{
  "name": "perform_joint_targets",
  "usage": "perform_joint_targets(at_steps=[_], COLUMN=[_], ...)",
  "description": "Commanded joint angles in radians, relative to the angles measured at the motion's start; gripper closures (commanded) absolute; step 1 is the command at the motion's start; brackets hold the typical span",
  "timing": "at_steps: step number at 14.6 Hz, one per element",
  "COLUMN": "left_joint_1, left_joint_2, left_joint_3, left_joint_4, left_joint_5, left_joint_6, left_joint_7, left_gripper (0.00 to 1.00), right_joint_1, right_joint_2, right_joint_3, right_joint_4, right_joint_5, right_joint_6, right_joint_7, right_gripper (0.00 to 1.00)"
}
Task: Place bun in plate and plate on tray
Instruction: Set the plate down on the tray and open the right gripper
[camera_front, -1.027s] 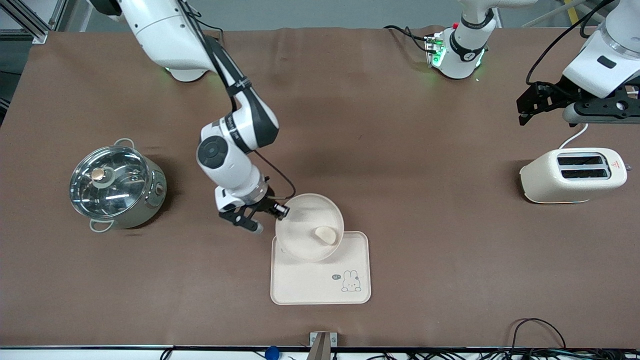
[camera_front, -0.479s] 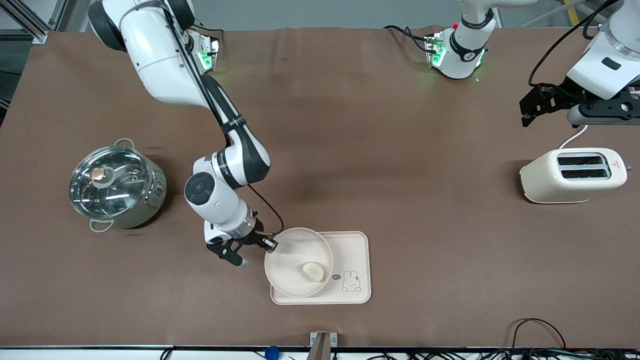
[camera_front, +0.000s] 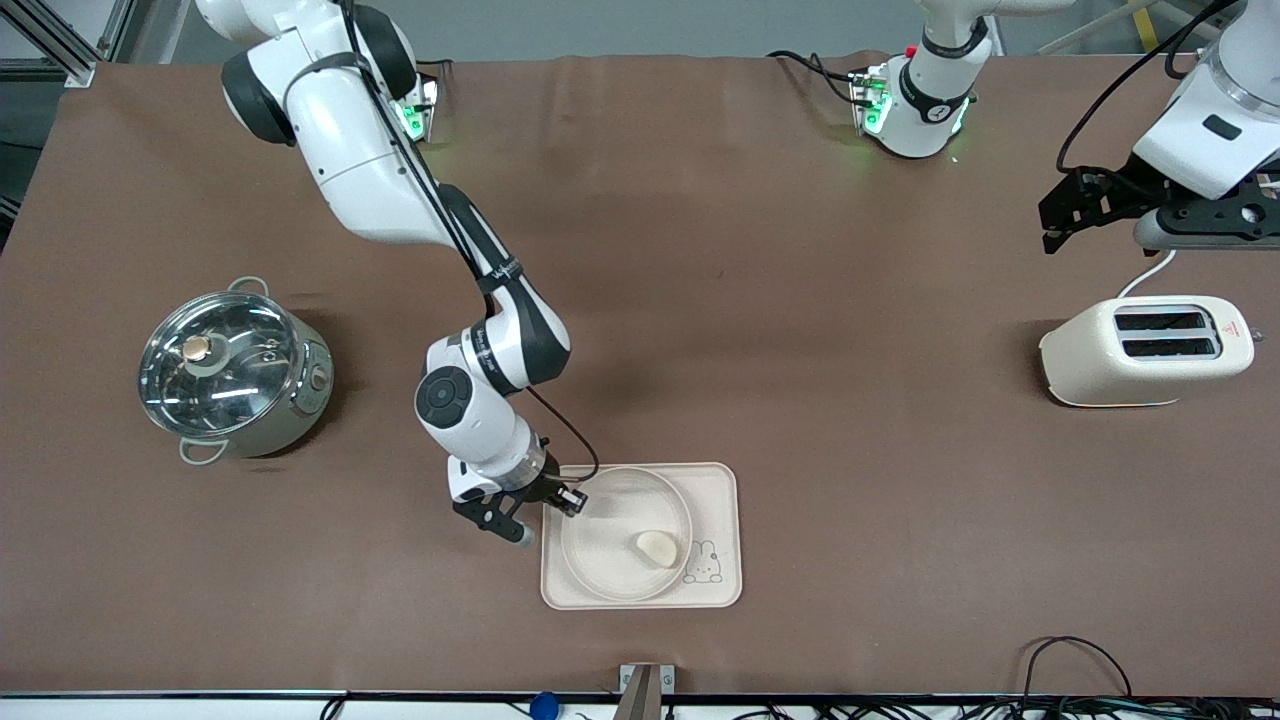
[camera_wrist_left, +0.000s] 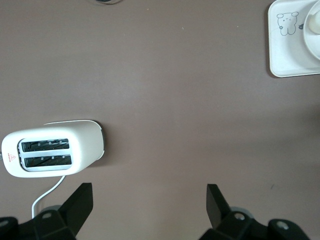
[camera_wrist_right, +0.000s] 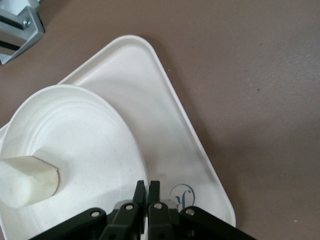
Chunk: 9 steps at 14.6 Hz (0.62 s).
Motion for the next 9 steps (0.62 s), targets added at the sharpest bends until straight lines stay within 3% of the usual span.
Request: perform_joint_targets(at_steps=[1, 4, 9], left_joint_1=[0.002, 0.003, 0.003], left_joint_2=[-0.005, 0.0, -0.009], left_joint_3=[0.002, 0.002, 0.006], left_joint_4=[-0.005, -0.005, -0.005], left_joint_5=[-0.016, -0.016, -0.016], left_joint_6=[0.009, 0.009, -0.003], left_joint_7=[0.019, 0.019, 0.028], left_gripper=[0.0, 0.0, 0.0], right_joint_1=[-0.002, -0.002, -0.003], right_joint_2=[0.036, 0.043, 0.034], right_joint_3=[0.003, 0.003, 0.003], right_joint_4=[0.035, 0.034, 0.025], right_joint_5=[0.012, 0.012, 0.014], right_joint_6=[0.052, 0.081, 0.074], right_joint_7=[-0.008, -0.009, -0.008], right_gripper=[0.99, 0.95, 0.32])
